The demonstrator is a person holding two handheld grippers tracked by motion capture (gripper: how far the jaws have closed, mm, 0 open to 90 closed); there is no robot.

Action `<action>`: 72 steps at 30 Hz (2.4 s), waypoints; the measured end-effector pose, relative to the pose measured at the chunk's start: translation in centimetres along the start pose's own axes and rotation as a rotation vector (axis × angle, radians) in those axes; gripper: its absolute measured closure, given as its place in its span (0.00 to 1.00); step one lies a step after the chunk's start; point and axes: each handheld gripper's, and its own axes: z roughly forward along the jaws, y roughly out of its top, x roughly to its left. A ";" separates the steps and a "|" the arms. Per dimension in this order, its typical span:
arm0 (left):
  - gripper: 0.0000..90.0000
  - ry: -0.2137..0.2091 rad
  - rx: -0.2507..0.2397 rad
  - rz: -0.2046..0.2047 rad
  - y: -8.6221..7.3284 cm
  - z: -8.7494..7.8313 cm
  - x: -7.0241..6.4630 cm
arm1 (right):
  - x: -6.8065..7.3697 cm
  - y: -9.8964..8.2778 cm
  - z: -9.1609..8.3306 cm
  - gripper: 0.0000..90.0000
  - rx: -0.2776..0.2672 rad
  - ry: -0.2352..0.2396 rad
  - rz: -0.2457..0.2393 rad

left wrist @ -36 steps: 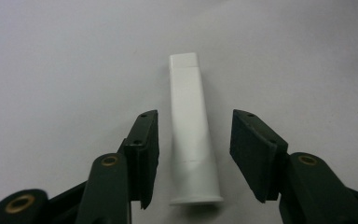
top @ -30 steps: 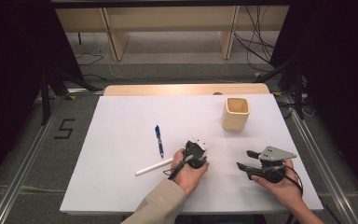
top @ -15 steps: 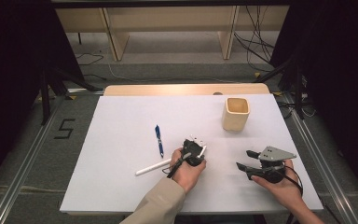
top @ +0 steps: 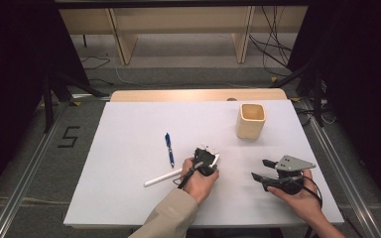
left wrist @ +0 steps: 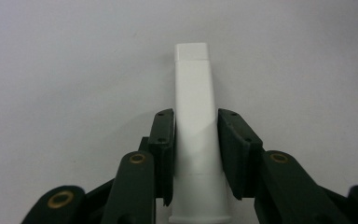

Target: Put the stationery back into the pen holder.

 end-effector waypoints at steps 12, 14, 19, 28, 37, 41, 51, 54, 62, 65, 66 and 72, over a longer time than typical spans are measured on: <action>0.76 -0.070 0.015 0.090 0.1 -0.4 0.7 | -0.1 0.0 0.0 0.38 -0.009 0.003 -0.009; 0.76 -0.101 0.024 0.148 0.3 -0.9 0.9 | -0.1 0.0 -0.1 0.38 -0.014 0.008 -0.010; 0.76 -0.174 0.036 0.331 0.8 -3.0 1.0 | -0.2 0.1 -0.4 0.36 -0.033 0.027 -0.016; 0.76 -0.485 0.091 0.680 0.3 -6.7 1.2 | 0.5 0.6 -0.8 0.32 -0.089 0.208 -0.052; 0.76 -0.574 0.188 0.840 -0.6 -6.6 -0.5 | 3.9 1.5 0.2 0.33 -0.053 0.498 -0.255; 0.76 -0.580 0.190 0.864 -0.5 -6.9 -1.0 | 5.3 1.7 1.3 0.39 0.010 0.558 -0.320; 0.76 -0.572 0.182 0.897 0.0 -7.4 -2.2 | 7.0 2.7 3.1 0.54 0.095 0.569 -0.367; 0.76 -0.562 0.187 0.905 0.0 -7.4 -2.3 | 7.4 2.9 3.5 0.58 0.111 0.580 -0.388; 0.76 -0.560 0.199 0.920 -0.2 -7.4 -2.5 | 7.8 3.0 3.8 0.70 0.140 0.591 -0.416; 0.76 -0.563 0.197 0.919 -0.1 -7.4 -2.6 | 7.9 3.0 3.9 0.73 0.151 0.594 -0.424; 0.76 -0.562 0.200 0.925 -0.1 -7.4 -2.6 | 7.9 3.0 4.0 0.75 0.152 0.594 -0.428; 0.76 -0.562 0.182 0.930 0.0 -7.4 -2.7 | 7.8 3.1 3.9 0.79 0.160 0.592 -0.426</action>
